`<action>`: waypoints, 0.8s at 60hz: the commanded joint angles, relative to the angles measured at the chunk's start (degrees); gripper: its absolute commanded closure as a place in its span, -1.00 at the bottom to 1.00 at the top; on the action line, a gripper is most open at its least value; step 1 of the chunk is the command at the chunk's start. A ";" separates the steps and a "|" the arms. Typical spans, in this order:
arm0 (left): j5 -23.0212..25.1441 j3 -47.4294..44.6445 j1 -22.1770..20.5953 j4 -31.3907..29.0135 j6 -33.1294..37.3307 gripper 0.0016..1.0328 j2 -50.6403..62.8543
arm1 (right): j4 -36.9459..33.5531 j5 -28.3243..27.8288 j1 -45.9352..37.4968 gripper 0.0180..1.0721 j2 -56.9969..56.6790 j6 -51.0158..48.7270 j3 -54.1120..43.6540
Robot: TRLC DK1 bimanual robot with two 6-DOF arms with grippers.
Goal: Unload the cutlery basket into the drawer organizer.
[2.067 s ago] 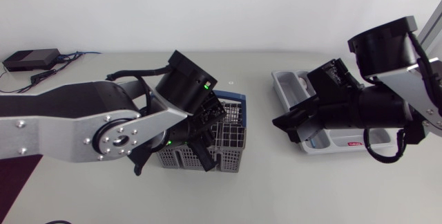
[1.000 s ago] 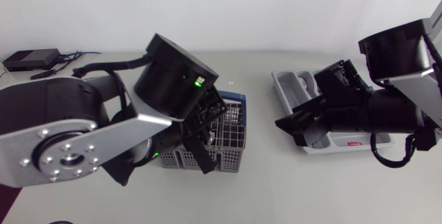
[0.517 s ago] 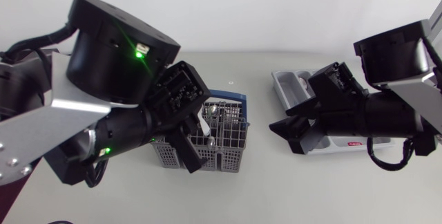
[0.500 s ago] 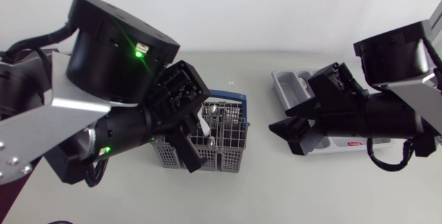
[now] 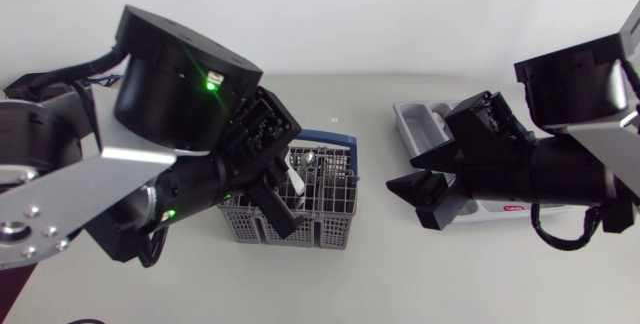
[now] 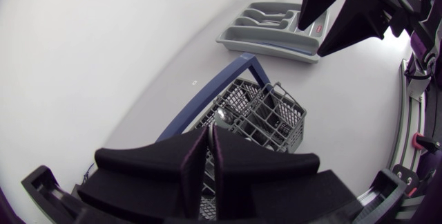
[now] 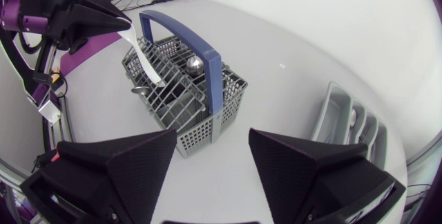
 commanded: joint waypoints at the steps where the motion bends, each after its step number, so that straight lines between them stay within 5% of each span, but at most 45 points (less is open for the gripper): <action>1: -1.83 -2.34 0.01 1.93 -1.59 0.74 0.68 | 0.76 0.30 0.33 -0.44 0.44 -0.62 -1.87; 48: -15.98 -4.63 -11.24 4.74 -0.80 0.69 0.95 | 0.58 0.03 0.24 -0.44 1.15 -0.62 -1.69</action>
